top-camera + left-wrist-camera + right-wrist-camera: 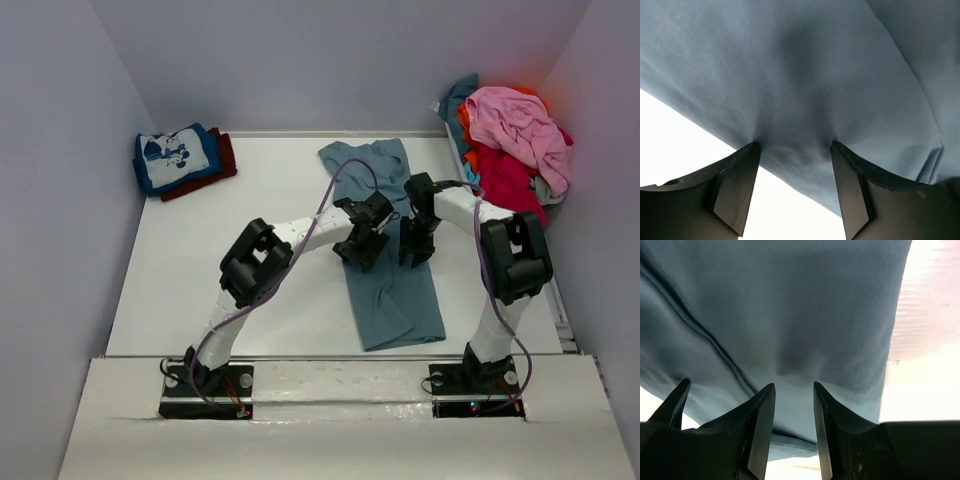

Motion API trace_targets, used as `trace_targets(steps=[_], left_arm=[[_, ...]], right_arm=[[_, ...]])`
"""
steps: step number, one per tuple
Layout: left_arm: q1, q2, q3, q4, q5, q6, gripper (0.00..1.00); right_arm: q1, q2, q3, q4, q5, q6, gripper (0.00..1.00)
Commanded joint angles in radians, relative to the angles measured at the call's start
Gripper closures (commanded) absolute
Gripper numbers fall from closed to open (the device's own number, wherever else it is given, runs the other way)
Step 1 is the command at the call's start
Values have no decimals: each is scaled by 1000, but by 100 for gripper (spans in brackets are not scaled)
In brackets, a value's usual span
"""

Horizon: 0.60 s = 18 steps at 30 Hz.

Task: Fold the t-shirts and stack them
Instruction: Rotate the tshirt 90 degrees

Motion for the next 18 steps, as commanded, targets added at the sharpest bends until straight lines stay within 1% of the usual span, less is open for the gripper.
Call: trace_targets(steps=[1,4,12,14,15,18], left_arm=[[0,23,-50,-75,-82,-22,28],[9,22,-70,-67,-84,-36,28],[95,39,-59,-73,-74,-37,27],[113,43,-51,-75,-78,-34,27],[135,48,-48,-78,-75,-36,27],[176,59,-25,-91,-84,-28,27]], right_arm=[[8,16,11,24,-13,0,58],[8,35,38,18,-19,-4,58],[8,131,156,-2,-59,-43,58],[8,165,225,-15,-71,-54,58],[8,206,291,-25,-71,-55,58],[17,284,402,-65,-90,-58,58]])
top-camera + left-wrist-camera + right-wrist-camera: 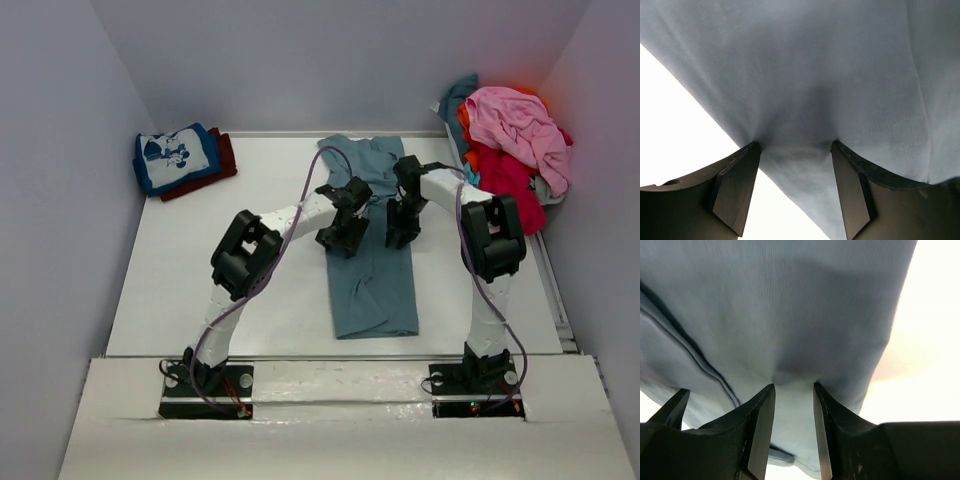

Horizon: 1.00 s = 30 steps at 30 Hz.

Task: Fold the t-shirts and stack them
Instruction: Rotate the tshirt 90 degrees

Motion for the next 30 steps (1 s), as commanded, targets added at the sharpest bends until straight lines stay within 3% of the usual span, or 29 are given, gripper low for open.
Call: trace_targets(steps=[1,5,12,22,30], left_arm=[[84,62,2,-84,-47,8,27],[136,76,42,-104,-57,7,27],[182,82,85,-113,-80,14,27],[110,-151,63,-122,-223,-27,26],[119,-281,66,-162,-352,-139,22]], right_arm=[[17,94,220,-49,-34,-25,58],[17,175,383,-104,-49,-31,58],[17,215,445,-109,-56,-31,58],[64,13,354,-161,6,-42,58],[198,-142,106,-104,-20,22,58]])
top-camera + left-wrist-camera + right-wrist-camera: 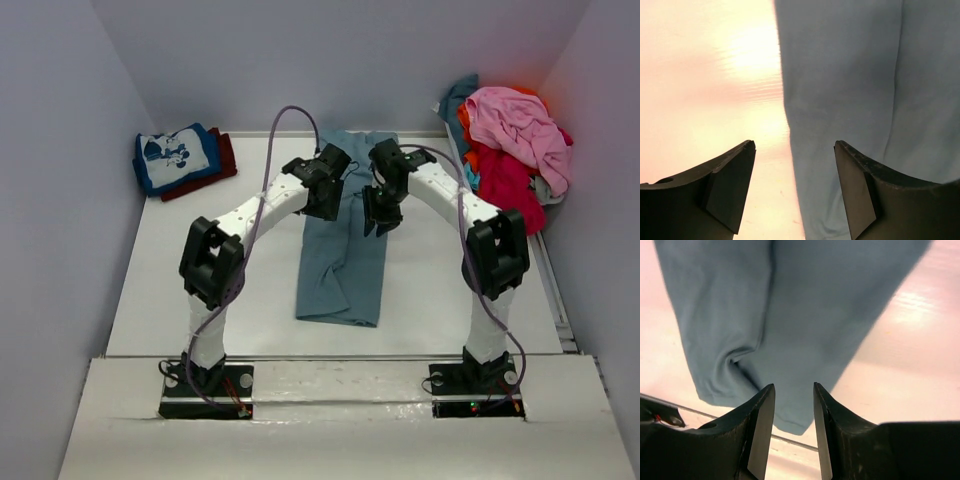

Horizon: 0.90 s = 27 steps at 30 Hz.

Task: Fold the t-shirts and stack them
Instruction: Rotate the tshirt 90 degrees, then grab the bottom of the folded rectangular tshirt with both arms

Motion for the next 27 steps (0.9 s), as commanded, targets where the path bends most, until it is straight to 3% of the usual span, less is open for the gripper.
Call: trace_targets(steps=[1,9,12,17,21,27], left_arm=[[15,-131,13,-43,-109,-80,22],[61,-208,-44,-11,-137,-117,21],[61,-220,-69,6,-138,-116,21],[79,-243,-96,16,-137,-108,21],[89,-260,-134,30,-135,-94,21],[98,-278,-168,45,-129,-90,21]], right_arm=[[87,-81,-140,23,-19,45,58],[172,-214,-468,176,-60,146,58],[220,-222,-505,213,-79,183,58],[297,-155,-462,230,-77,220,58],[348,-115,-337,163,-20,234,58],[366,-101,-352,164,-36,234,58]])
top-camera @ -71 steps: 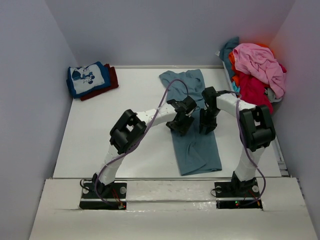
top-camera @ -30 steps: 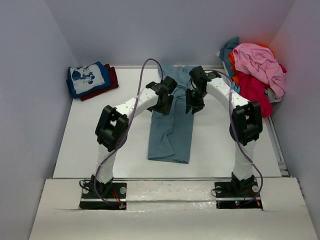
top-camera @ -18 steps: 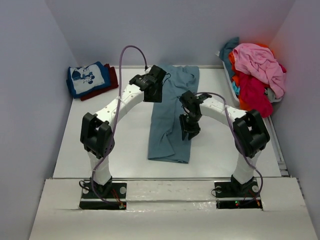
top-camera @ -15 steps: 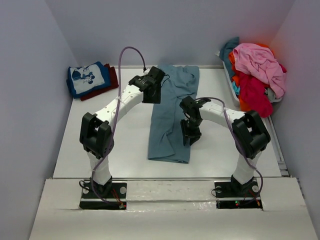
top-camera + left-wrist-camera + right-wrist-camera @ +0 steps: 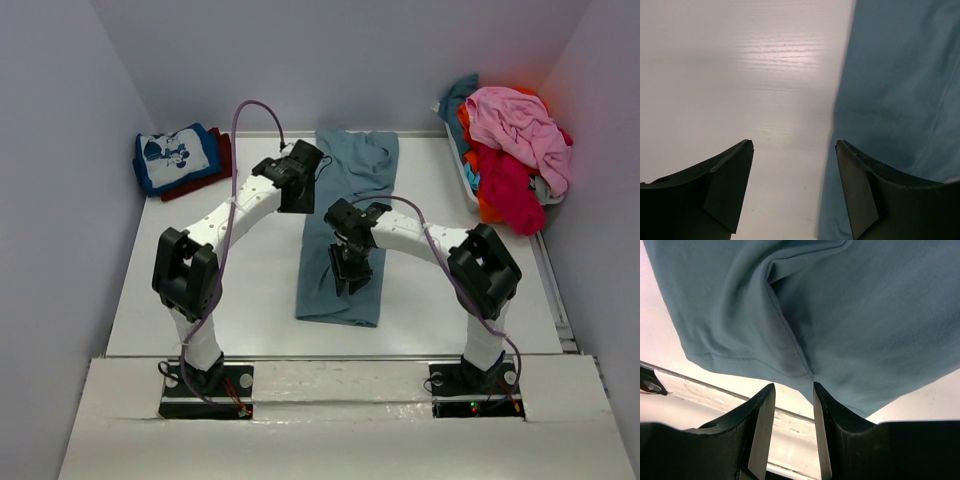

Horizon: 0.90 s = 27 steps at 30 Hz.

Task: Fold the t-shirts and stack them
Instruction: Grab the bottom of the folded rectangular tshirt with both arms

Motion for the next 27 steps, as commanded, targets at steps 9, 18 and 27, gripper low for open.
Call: trace_targets(steps=[9,18,27], left_arm=[[10,-87,-50,32,-21,8,20],[19,-115,-92,43,-22,16,20],[19,-135,-119,52,-19,18,20]], right_arm=[[32,24,-10,11,-39,7,58],[54,49,-33,21,-50,13,58],[72,29,-50,16,-28,25,80]])
